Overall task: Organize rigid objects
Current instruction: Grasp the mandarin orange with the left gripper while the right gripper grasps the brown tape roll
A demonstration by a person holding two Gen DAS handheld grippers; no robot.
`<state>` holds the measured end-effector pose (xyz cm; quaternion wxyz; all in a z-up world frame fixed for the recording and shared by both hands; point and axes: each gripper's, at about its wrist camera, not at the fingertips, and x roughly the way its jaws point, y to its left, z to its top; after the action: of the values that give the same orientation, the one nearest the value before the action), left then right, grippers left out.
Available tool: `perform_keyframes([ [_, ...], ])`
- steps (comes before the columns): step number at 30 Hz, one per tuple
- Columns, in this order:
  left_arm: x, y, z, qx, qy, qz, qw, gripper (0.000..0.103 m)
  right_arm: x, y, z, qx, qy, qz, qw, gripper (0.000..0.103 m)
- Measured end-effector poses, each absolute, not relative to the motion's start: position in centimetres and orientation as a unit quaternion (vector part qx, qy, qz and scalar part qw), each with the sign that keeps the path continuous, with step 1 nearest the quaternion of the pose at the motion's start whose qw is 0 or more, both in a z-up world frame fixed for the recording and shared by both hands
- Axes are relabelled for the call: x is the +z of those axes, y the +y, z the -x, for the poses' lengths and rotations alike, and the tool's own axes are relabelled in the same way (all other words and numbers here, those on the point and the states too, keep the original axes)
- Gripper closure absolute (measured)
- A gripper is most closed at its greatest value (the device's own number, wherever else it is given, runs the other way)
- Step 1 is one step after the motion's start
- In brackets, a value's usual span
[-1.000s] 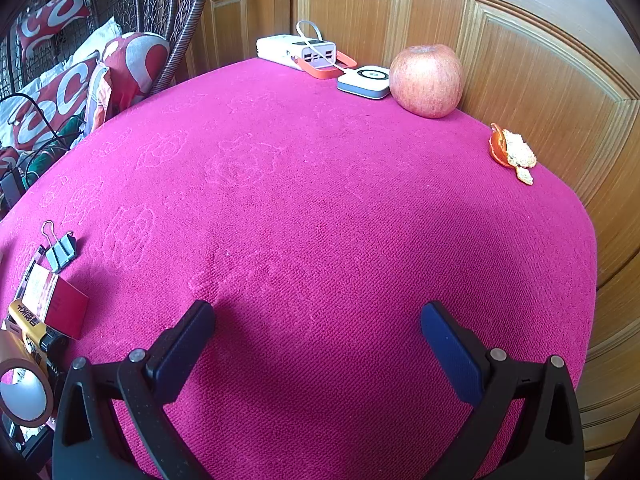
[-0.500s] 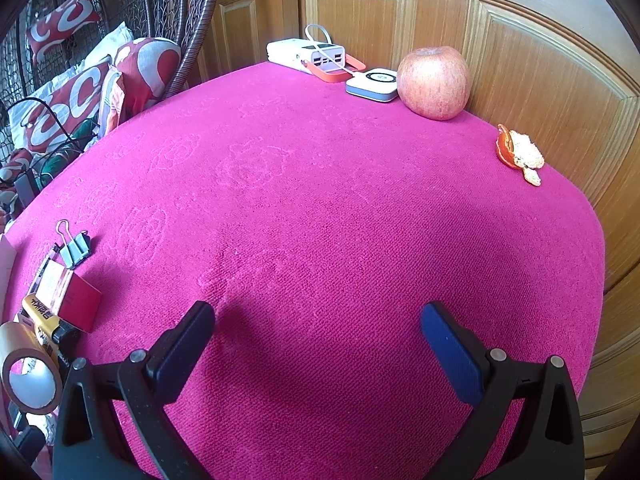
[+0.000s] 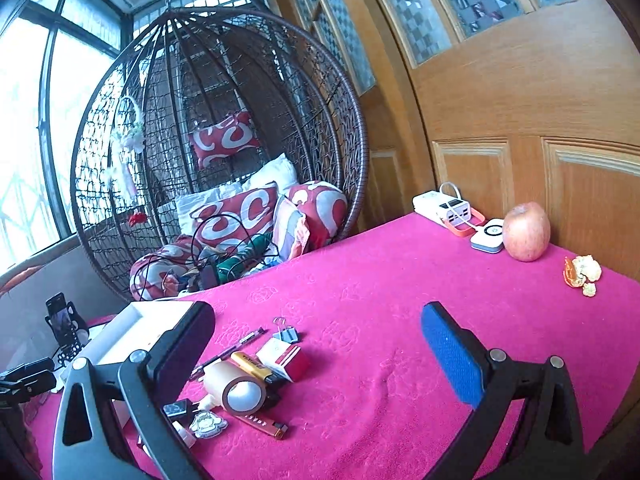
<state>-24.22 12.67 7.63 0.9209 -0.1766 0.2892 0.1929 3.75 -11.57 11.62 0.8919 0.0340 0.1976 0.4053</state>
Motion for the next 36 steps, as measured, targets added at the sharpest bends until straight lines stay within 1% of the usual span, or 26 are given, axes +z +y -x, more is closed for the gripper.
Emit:
perform_keyframes([
  [3, 5.1, 10.2, 23.6, 0.173, 0.343, 0.167, 0.908, 0.000, 10.8, -9.8, -2.4, 0.428, 0.210, 0.010, 0.879, 0.000],
  [7, 2.4, 6.6, 21.7, 0.131, 0.387, 0.127, 0.904, 0.001, 8.9, -7.6, -1.7, 0.456, 0.248, 0.059, 0.853, 0.000],
  [8, 1.9, 6.0, 21.2, 0.129, 0.396, 0.117, 0.902, 0.001, 8.4, -7.1, -1.7, 0.461, 0.258, 0.071, 0.846, 0.000],
  [9, 1.6, 5.7, 20.7, 0.127, 0.403, 0.113, 0.899, 0.006, 8.0, -6.7, -1.8, 0.466, 0.266, 0.081, 0.840, 0.000],
  [11, 0.8, 5.8, 20.0, 0.119, 0.416, 0.120, 0.894, 0.010, 7.7, -6.0, -1.9, 0.473, 0.273, 0.093, 0.832, 0.001],
  [13, 0.1, 6.3, 19.5, 0.120, 0.424, 0.128, 0.888, 0.023, 7.8, -5.2, -2.0, 0.483, 0.269, 0.106, 0.827, 0.001],
  [14, 0.1, 6.4, 19.6, 0.132, 0.421, 0.118, 0.890, 0.034, 7.9, -4.7, -2.0, 0.487, 0.266, 0.116, 0.824, 0.001],
  [15, 0.1, 6.4, 19.6, 0.141, 0.422, 0.111, 0.889, 0.047, 7.8, -3.9, -2.0, 0.490, 0.265, 0.125, 0.821, 0.001],
  [17, 0.2, 6.8, 19.8, 0.147, 0.419, 0.112, 0.889, 0.059, 7.6, -2.3, -2.1, 0.500, 0.269, 0.144, 0.811, 0.001],
  [18, 0.2, 7.0, 20.0, 0.147, 0.417, 0.116, 0.889, 0.061, 7.4, -1.4, -2.1, 0.506, 0.273, 0.154, 0.803, 0.002],
  [22, 0.2, 7.2, 20.4, 0.147, 0.411, 0.120, 0.892, 0.062, 6.0, 1.7, -2.1, 0.515, 0.285, 0.206, 0.781, 0.003],
  [23, 0.2, 7.1, 20.5, 0.147, 0.410, 0.117, 0.892, 0.062, 5.6, 2.3, -2.0, 0.516, 0.289, 0.220, 0.776, 0.006],
  [24, 0.2, 7.1, 20.5, 0.148, 0.410, 0.116, 0.893, 0.063, 5.1, 2.8, -1.9, 0.513, 0.297, 0.235, 0.770, 0.010],
  [26, 0.2, 7.2, 20.7, 0.147, 0.406, 0.121, 0.894, 0.063, 4.1, 3.4, -1.9, 0.497, 0.309, 0.263, 0.767, 0.034],
  [27, 0.2, 7.3, 20.8, 0.147, 0.404, 0.125, 0.894, 0.063, 3.8, 3.3, -1.9, 0.497, 0.313, 0.266, 0.764, 0.037],
  [30, 0.4, 7.8, 21.0, 0.150, 0.400, 0.136, 0.894, 0.063, 3.8, 2.2, -2.1, 0.512, 0.330, 0.235, 0.758, 0.037],
  [36, 1.7, 8.4, 22.0, 0.165, 0.371, 0.143, 0.902, 0.063, 6.8, -0.2, -1.0, 0.527, 0.306, 0.175, 0.774, 0.037],
])
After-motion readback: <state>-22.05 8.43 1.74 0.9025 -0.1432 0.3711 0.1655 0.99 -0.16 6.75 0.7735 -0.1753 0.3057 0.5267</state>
